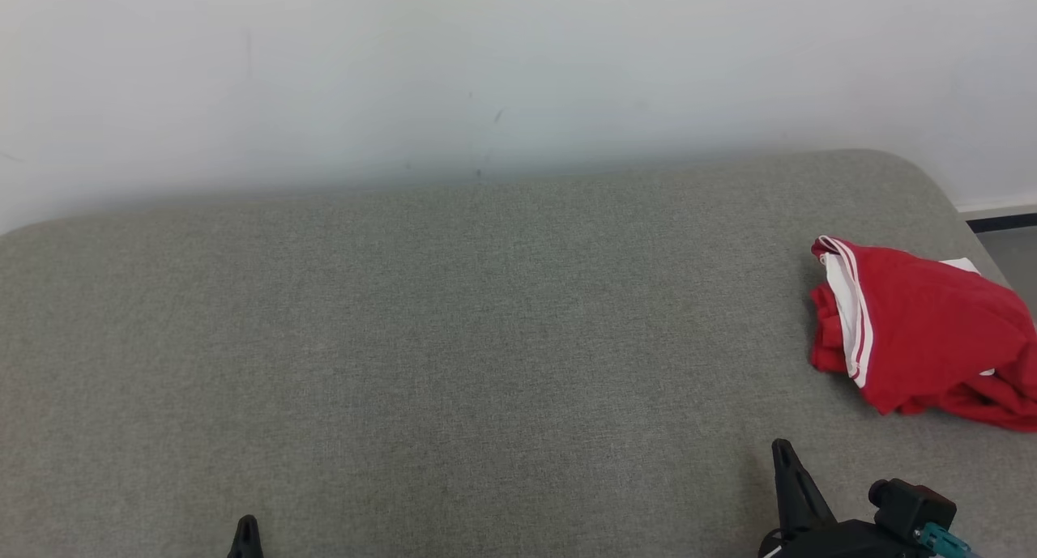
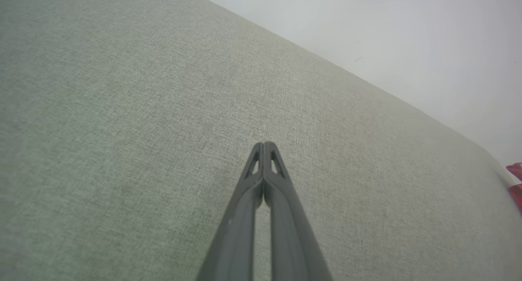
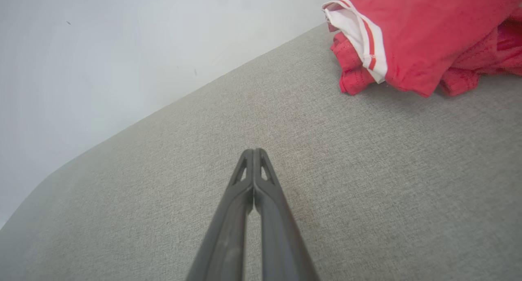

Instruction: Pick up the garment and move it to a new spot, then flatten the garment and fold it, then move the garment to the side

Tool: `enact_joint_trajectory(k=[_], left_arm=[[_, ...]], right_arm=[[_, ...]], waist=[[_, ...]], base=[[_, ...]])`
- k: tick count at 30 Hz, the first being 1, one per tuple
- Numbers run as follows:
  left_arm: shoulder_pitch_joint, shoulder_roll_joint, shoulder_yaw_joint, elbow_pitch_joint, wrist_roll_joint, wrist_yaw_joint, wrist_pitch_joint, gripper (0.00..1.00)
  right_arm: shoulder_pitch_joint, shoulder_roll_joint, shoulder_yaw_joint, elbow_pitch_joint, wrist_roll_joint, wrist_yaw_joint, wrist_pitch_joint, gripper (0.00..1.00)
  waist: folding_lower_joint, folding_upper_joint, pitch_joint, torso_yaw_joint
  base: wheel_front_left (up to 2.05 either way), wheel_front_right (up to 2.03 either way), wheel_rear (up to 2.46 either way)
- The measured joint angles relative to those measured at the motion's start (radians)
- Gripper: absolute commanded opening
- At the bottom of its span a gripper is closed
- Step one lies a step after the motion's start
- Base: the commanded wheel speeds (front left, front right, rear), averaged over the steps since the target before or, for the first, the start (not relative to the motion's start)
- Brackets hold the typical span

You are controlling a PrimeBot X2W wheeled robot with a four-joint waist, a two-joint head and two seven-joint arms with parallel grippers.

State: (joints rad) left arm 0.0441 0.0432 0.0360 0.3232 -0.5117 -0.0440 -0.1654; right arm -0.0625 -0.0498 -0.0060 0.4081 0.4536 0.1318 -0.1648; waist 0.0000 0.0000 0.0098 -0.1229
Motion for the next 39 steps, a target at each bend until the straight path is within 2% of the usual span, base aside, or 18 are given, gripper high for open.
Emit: enact_joint_trajectory(k=[19,39], left_arm=[[-0.035,0.001,0.019,-0.02,-0.288,-0.019,0.071,0.0],[-0.069,0.002,0.036,-0.038,-0.532,-0.04,0.132,0.0]], right_arm=[[-0.008,0.0,-0.027,-0.041,0.3,0.0,0.073,0.0],[-0.019,0.0,-0.051,-0.077,0.556,0.0,0.134,0.0]], waist=[[0.0,0.0,-0.001,0.022],[0.0,0.0,-0.002,0.045]], base=[[0.0,0.0,0.0],[0.0,0.0,0.0]])
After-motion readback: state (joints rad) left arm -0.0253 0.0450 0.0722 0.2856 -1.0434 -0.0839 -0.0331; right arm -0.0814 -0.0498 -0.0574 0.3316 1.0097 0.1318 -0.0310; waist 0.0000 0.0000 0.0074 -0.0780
